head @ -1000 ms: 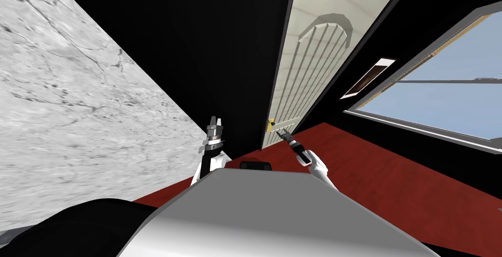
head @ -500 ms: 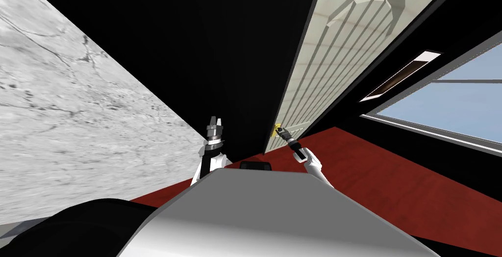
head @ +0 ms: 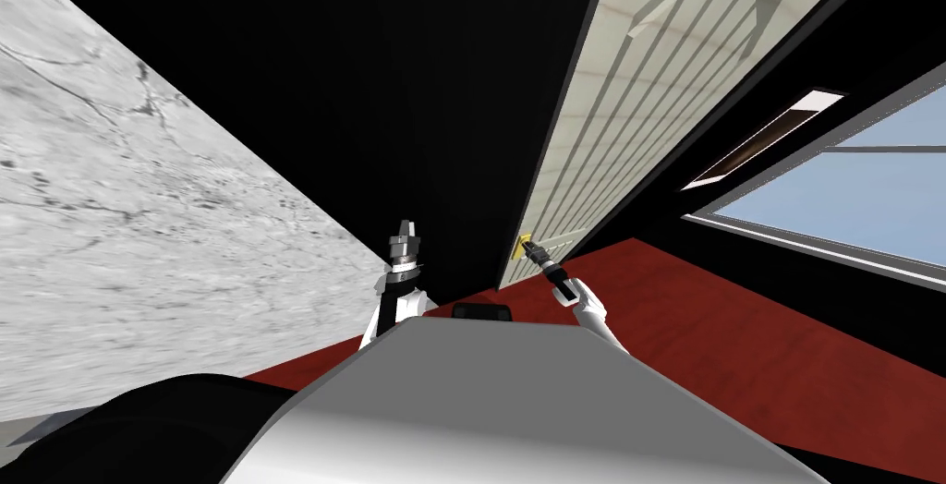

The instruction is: Pull the door open

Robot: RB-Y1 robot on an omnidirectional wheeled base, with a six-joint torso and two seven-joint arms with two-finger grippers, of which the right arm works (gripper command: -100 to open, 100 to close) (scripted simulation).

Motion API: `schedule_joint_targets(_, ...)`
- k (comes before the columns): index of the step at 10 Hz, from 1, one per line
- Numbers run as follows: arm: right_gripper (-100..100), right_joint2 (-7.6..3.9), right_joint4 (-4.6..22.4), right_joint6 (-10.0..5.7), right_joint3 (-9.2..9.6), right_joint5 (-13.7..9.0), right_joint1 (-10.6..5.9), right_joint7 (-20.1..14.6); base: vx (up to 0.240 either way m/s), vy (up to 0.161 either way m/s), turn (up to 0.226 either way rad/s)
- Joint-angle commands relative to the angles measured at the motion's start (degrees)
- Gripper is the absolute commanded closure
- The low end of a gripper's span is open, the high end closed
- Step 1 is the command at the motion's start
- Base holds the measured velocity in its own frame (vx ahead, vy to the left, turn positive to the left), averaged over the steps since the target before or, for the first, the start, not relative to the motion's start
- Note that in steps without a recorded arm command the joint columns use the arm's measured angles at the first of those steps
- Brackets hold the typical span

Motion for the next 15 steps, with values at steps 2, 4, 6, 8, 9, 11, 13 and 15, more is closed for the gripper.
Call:
schedule_joint_targets(2, 100, 0.01, -0.1, -0.05, -0.04, 0.0, -0.02, 0.0, 0.000, 0.000, 0.000)
schedule_joint_targets(4, 100, -0.01, 0.2, 0.40, 0.38, -2.4, -0.21, -2.9, -0.073, -0.072, 0.164)
schedule_joint_targets(6, 100, -0.02, 0.3, 0.68, 0.64, -4.1, -0.39, -5.0, -0.094, -0.082, 0.115)
schedule_joint_targets(8, 100, -0.02, 0.4, 1.00, 0.94, -6.0, -0.59, -7.3, -0.059, -0.070, 0.116)
schedule_joint_targets(9, 100, -0.03, 0.5, 1.20, 1.13, -7.2, -0.72, -8.7, -0.079, -0.066, 0.141)
schedule_joint_targets(11, 100, -0.04, 0.7, 1.60, 1.51, -9.7, -0.98, -11.4, -0.085, -0.075, 0.131)
schedule_joint_targets(13, 100, -0.06, 0.9, 2.09, 1.97, -12.6, -1.29, -14.5, -0.075, -0.069, 0.133)
schedule_joint_targets(15, 100, -0.07, 1.1, 2.59, 2.44, -15.6, -1.61, -17.6, -0.089, -0.071, 0.157)
